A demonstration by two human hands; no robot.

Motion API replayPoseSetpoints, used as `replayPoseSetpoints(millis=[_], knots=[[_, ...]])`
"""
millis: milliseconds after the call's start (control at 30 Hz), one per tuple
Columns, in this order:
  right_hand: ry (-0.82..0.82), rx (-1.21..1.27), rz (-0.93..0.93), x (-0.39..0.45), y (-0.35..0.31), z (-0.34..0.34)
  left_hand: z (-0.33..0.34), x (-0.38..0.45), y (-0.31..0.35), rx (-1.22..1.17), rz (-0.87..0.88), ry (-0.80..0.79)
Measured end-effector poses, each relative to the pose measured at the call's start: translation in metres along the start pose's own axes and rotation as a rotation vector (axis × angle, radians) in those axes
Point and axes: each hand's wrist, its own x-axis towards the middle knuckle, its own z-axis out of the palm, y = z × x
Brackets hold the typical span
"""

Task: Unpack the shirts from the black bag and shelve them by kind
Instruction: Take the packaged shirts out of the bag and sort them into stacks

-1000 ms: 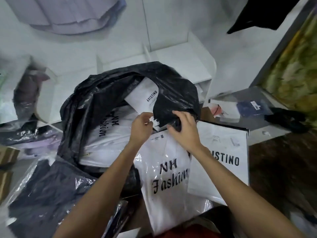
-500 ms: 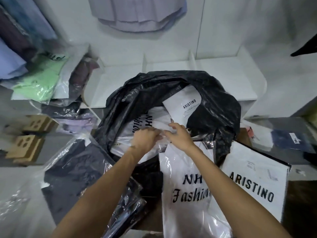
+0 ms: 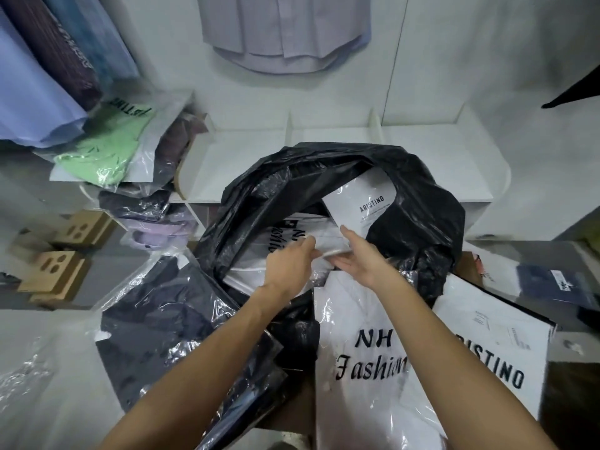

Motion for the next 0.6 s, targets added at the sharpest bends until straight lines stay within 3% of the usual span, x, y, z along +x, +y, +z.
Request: replayPoseSetpoints(millis=[167,267,500,600], knots=[[0.089,0.022,-0.005,-0.003,0.01,0.001,-0.007,-0.025,-0.007,-0.047,0.09,0.041],[0.136,-0.195,-0.128,-0.021,-0.005,0.007,-0.012,-0.024,-0.016,-0.184,0.11,0.075],[0.015,-0.685,-0.508,-0.09,-0.073,0.005,-0.042,0.022,-0.007,-0.604,0.117,0.171],[-0.077,-1.079,-0.785,-0.116,-0.113,0.005,-0.07,0.041,0.002,-0.788,0.084,0.165]])
